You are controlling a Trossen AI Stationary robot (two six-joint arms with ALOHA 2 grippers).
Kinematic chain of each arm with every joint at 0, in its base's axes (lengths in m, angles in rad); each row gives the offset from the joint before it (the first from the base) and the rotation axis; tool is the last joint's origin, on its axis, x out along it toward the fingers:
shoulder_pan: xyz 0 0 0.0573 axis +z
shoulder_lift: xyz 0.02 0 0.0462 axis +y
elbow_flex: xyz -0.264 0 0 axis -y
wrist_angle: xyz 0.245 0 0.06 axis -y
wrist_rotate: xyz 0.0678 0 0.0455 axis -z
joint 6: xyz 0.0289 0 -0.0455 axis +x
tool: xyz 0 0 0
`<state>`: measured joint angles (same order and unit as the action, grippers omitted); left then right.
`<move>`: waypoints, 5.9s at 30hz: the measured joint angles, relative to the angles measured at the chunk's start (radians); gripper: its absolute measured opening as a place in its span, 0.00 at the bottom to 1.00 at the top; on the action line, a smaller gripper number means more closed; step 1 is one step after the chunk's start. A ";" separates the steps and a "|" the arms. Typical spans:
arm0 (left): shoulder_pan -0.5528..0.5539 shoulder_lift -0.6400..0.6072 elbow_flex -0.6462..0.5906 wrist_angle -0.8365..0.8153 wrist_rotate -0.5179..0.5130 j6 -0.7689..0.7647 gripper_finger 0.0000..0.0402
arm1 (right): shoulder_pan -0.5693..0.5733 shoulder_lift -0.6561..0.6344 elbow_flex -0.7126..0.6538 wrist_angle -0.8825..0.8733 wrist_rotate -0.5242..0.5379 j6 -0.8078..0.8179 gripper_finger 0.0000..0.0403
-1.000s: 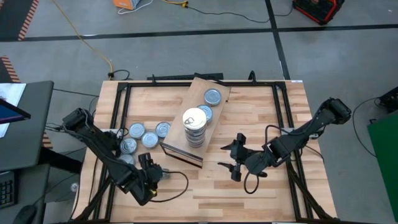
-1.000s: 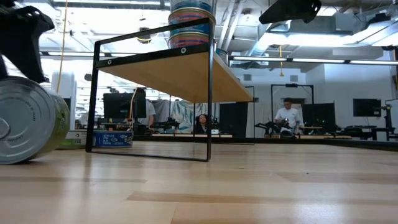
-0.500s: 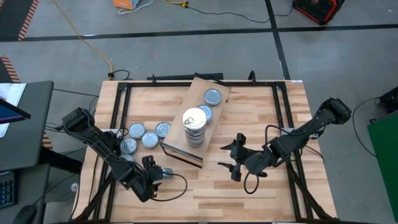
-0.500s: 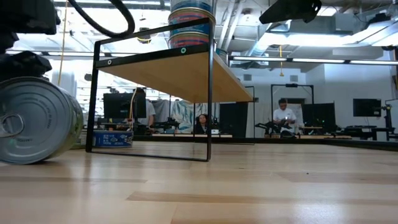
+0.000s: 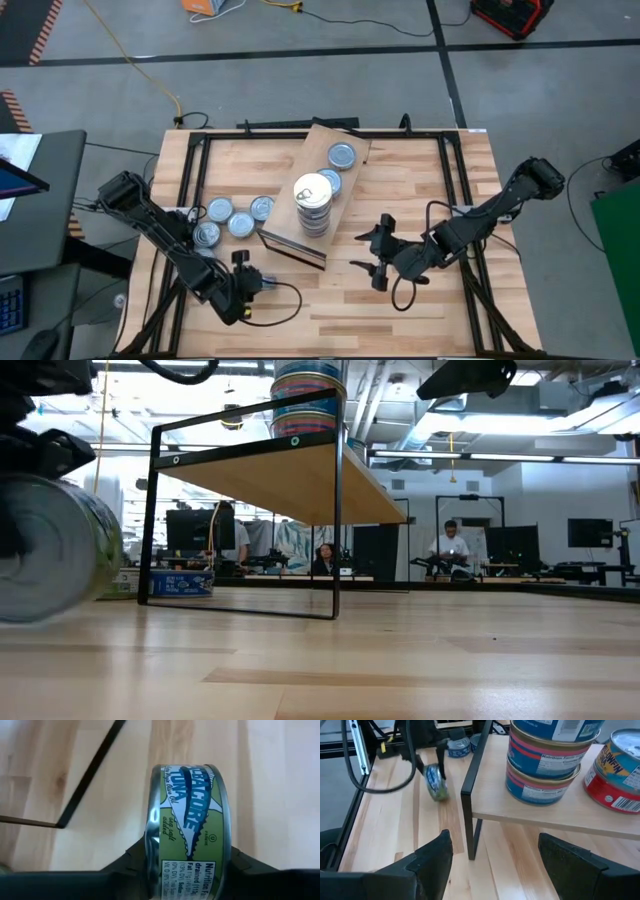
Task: Stack canned seafood by type on shelf
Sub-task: Stack the green tuna can on top of the yellow blue tuna can on the shelf
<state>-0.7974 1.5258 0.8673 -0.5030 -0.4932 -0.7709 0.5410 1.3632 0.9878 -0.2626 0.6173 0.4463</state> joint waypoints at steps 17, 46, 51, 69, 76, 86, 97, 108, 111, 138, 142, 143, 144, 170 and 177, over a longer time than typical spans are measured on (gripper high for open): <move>0.020 -0.084 0.000 0.545 -0.171 0.264 0.35 | 0.045 0.194 -0.011 0.248 0.005 0.121 0.79; 0.131 -0.084 0.000 1.049 -0.163 0.752 0.33 | -0.021 0.461 0.061 0.860 -0.118 -0.410 0.83; 0.147 -0.084 0.000 1.039 -0.162 0.764 0.31 | -0.014 0.444 0.082 0.855 -0.118 -0.419 0.83; 0.148 -0.084 0.001 0.962 -0.112 0.801 0.34 | -0.018 0.438 0.092 0.848 -0.062 -0.458 0.49; 0.146 -0.117 0.001 0.962 -0.141 0.839 0.55 | -0.011 0.438 0.092 0.836 -0.057 -0.463 0.40; 0.063 -0.282 0.003 0.842 -0.156 0.883 0.70 | 0.031 0.275 0.092 0.562 -0.056 -0.334 0.41; -0.023 -0.209 0.001 0.606 -0.170 0.664 0.71 | 0.144 0.079 0.092 0.029 0.212 -0.038 0.41; -0.033 -0.199 0.001 0.561 -0.168 0.675 0.71 | -0.099 -0.209 0.092 -0.330 0.147 0.324 0.42; -0.033 -0.199 0.001 0.560 -0.169 0.661 0.71 | -0.246 -0.259 0.092 -0.303 -0.008 0.306 0.43; -0.021 -0.199 0.001 0.560 -0.270 0.475 0.71 | -1.073 -0.080 0.107 -0.059 -1.391 0.082 0.44; -0.001 -0.199 0.001 0.560 -0.230 0.462 0.71 | -1.058 -0.032 0.154 -0.071 -1.400 0.084 0.45; 0.004 -0.199 0.001 0.560 -0.219 0.457 0.71 | -1.058 -0.019 0.170 -0.078 -1.402 0.084 0.45; 0.007 -0.200 0.001 0.561 -0.213 0.455 0.71 | -1.058 -0.007 0.183 -0.077 -1.402 0.084 0.45; 0.012 -0.200 0.001 0.536 -0.184 0.436 0.71 | -1.043 0.227 0.333 -0.167 -1.460 0.096 0.61; 0.012 -0.200 0.001 0.535 -0.165 0.433 0.71 | -1.054 0.218 0.355 -0.234 -1.496 0.153 0.70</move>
<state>-0.7856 1.3254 0.8680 0.0319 -0.6585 -0.3378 -0.5127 1.5814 1.3425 -0.4967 -0.8790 0.5995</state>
